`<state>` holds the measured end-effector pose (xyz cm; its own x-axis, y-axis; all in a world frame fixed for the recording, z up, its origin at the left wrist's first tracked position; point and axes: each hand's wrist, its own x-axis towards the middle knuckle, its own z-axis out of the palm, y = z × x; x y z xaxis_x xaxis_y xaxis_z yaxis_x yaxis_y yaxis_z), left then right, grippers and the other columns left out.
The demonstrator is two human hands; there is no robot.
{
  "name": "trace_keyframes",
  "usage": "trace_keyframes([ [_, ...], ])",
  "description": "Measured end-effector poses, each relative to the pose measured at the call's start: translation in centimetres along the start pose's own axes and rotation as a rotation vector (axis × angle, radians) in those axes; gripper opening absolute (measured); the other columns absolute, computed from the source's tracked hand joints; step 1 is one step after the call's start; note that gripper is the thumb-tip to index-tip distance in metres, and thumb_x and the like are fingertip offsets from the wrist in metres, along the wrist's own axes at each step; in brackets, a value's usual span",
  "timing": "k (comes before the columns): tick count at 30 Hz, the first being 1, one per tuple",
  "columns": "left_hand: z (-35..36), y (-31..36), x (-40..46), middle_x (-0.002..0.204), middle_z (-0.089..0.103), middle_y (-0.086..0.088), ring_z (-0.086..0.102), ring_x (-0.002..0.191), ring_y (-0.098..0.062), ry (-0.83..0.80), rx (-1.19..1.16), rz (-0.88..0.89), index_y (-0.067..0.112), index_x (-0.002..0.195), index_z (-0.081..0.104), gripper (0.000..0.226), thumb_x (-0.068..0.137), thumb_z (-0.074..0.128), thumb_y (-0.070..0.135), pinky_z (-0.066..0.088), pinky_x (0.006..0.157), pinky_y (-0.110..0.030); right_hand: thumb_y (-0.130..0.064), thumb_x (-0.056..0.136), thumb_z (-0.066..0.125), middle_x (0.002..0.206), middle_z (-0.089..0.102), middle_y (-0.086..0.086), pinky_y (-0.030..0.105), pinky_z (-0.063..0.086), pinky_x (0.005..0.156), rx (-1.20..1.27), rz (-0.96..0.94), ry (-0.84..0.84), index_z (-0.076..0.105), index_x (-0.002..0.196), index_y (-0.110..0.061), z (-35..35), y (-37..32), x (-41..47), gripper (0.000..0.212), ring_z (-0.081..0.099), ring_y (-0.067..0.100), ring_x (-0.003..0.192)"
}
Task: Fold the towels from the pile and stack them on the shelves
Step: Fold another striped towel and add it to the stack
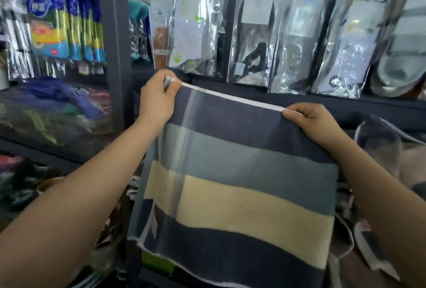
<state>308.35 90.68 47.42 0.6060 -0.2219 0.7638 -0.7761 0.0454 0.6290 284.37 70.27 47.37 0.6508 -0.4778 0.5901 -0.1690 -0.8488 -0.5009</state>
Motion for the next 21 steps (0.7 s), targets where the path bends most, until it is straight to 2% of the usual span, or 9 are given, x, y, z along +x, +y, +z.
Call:
trace_keyframes([
  [4, 4.4, -2.3, 3.4, 0.092, 0.06, -0.007, 0.051, 0.084, -0.017, -0.065, 0.145, -0.032, 0.005, 0.099, 0.061, 0.014, 0.092, 0.053, 0.014, 0.028, 0.062, -0.02, -0.03, 0.088, 0.061, 0.074, 0.061, -0.004, 0.026, 0.038, 0.071, -0.161, 0.081, -0.115, 0.057, 0.068, -0.023, 2.0, 4.7, 5.2, 0.022, 0.055, 0.015, 0.078],
  [7, 7.6, -5.2, 4.2, 0.1, 0.063, -0.019, 0.057, 0.094, -0.028, -0.124, 0.236, -0.122, 0.0, 0.101, 0.059, 0.017, 0.092, 0.053, 0.013, 0.031, 0.065, -0.026, -0.036, 0.089, 0.057, 0.085, 0.066, 0.006, 0.035, 0.045, 0.074, -0.313, 0.137, -0.236, 0.055, 0.068, -0.02, 5.1, 8.1, 7.9, 0.027, 0.059, 0.025, 0.085],
  [10, 9.9, -8.2, 3.6, 0.109, 0.06, -0.026, 0.056, 0.104, -0.035, -0.211, 0.329, -0.234, -0.003, 0.11, 0.053, 0.022, 0.092, 0.052, 0.01, 0.033, 0.075, -0.026, -0.04, 0.093, 0.05, 0.1, 0.064, 0.013, 0.036, 0.045, 0.075, -0.519, 0.172, -0.322, 0.058, 0.086, -0.014, 8.4, 10.7, 9.1, 0.028, 0.059, 0.031, 0.093],
  [12, 10.5, -10.1, 2.8, 0.121, 0.053, -0.026, 0.051, 0.112, -0.037, -0.366, 0.44, -0.31, -0.001, 0.126, 0.044, 0.039, 0.092, 0.053, 0.015, 0.035, 0.088, -0.029, -0.033, 0.094, 0.049, 0.111, 0.06, 0.017, 0.037, 0.045, 0.082, -0.655, 0.165, -0.407, 0.058, 0.104, -0.008, 10.5, 12.1, 9.2, 0.028, 0.056, 0.032, 0.102],
  [14, 9.9, -11.1, 2.0, 0.13, 0.044, -0.022, 0.043, 0.119, -0.038, -0.526, 0.605, -0.309, 0.006, 0.133, 0.041, 0.047, 0.091, 0.056, 0.023, 0.034, 0.1, -0.035, -0.026, 0.093, 0.052, 0.118, 0.055, 0.017, 0.037, 0.046, 0.087, -0.711, 0.124, -0.496, 0.055, 0.115, -0.006, 12.1, 12.3, 9.1, 0.03, 0.052, 0.032, 0.108],
  [17, 7.5, -10.1, 0.5, 0.123, 0.048, -0.015, 0.041, 0.118, -0.035, -0.569, 0.669, -0.182, 0.015, 0.122, 0.055, 0.033, 0.091, 0.054, 0.027, 0.029, 0.099, -0.032, -0.021, 0.09, 0.055, 0.114, 0.058, 0.016, 0.038, 0.046, 0.087, -0.491, -0.037, -0.496, 0.06, 0.108, -0.008, 14.1, 10.0, 9.2, 0.023, 0.055, 0.031, 0.103],
  [19, 4.9, -8.1, -1.1, 0.114, 0.053, -0.011, 0.044, 0.113, -0.029, -0.502, 0.639, -0.118, 0.016, 0.112, 0.061, 0.024, 0.091, 0.053, 0.026, 0.029, 0.089, -0.026, -0.018, 0.089, 0.055, 0.106, 0.061, 0.013, 0.04, 0.047, 0.083, -0.34, -0.284, -0.451, 0.064, 0.099, -0.009, 15.4, 6.6, 8.9, 0.016, 0.057, 0.031, 0.096],
  [21, 2.1, -6.2, -3.2, 0.106, 0.059, -0.007, 0.052, 0.1, -0.02, -0.478, 0.594, -0.105, 0.015, 0.105, 0.062, 0.018, 0.092, 0.053, 0.024, 0.03, 0.076, -0.02, -0.018, 0.089, 0.053, 0.099, 0.064, 0.011, 0.039, 0.046, 0.082, -0.228, -0.563, -0.439, 0.066, 0.093, -0.009, 16.6, 2.2, 7.9, 0.016, 0.058, 0.029, 0.094],
])
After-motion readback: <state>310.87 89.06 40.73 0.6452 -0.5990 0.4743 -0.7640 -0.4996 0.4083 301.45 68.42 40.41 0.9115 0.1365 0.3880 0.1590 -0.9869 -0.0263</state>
